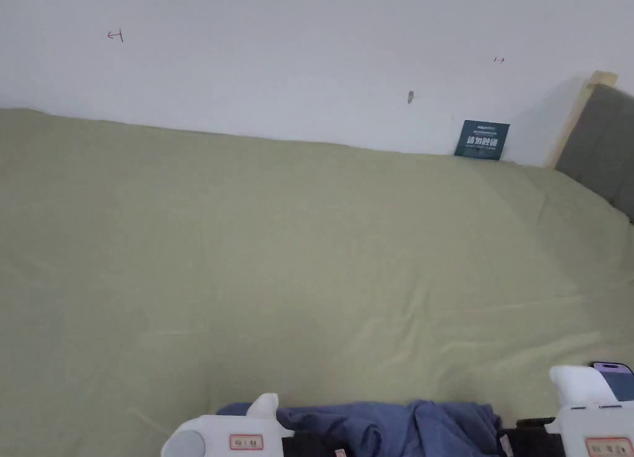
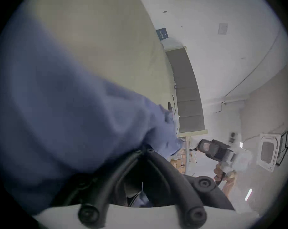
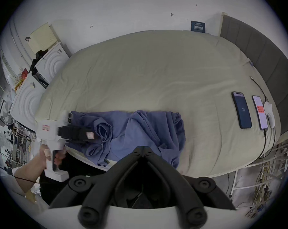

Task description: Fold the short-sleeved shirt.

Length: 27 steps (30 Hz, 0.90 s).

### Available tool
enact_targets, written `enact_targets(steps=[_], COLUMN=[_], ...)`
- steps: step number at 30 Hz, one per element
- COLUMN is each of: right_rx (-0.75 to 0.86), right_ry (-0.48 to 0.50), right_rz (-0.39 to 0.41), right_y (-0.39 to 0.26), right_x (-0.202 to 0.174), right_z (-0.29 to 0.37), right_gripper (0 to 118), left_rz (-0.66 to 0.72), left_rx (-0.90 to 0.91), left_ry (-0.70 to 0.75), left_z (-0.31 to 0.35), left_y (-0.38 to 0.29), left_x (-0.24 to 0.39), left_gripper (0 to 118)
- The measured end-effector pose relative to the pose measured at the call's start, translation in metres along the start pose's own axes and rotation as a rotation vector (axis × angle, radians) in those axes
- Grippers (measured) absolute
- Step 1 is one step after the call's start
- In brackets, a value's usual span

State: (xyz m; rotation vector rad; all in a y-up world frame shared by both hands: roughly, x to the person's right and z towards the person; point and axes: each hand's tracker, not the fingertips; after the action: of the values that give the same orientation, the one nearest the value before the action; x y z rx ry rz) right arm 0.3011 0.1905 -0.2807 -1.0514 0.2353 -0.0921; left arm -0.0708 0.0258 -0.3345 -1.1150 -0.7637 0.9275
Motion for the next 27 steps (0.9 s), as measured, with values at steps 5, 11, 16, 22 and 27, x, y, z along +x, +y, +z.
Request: enact_targets(steps=[5,11,16,22,27], right_rx=[-0.023,-0.017,-0.03,-0.035,-0.038], right_ry=[-0.008,0.011,0.004,0.009,0.0], right_rz=[0.015,0.026,0.03,0.026,0.015], right_y=[0.002,0.004,0.004,0.003,0.003], right_x=[-0.002,-0.004,-0.006,-0.006,-0.002], right_z=[-0.007,-0.009,-0.011,-0.008,-0.009], right_gripper=[0,0,0,0,0], left_rz=[-0.154,-0.133,-0.147,-0.111,0.04], left_rx=[0.038,0.086,0.054,0.015,0.079], left_ry=[-0.01,0.107,0.13,0.124,-0.054], left_z=[0.088,0.16,0.161,0.149,0.136], left_y=[0.025,0.03,0.029,0.033,0.038], left_x=[0.017,-0.009,-0.015,-0.046,-0.068], left_gripper=[0,0,0,116,116])
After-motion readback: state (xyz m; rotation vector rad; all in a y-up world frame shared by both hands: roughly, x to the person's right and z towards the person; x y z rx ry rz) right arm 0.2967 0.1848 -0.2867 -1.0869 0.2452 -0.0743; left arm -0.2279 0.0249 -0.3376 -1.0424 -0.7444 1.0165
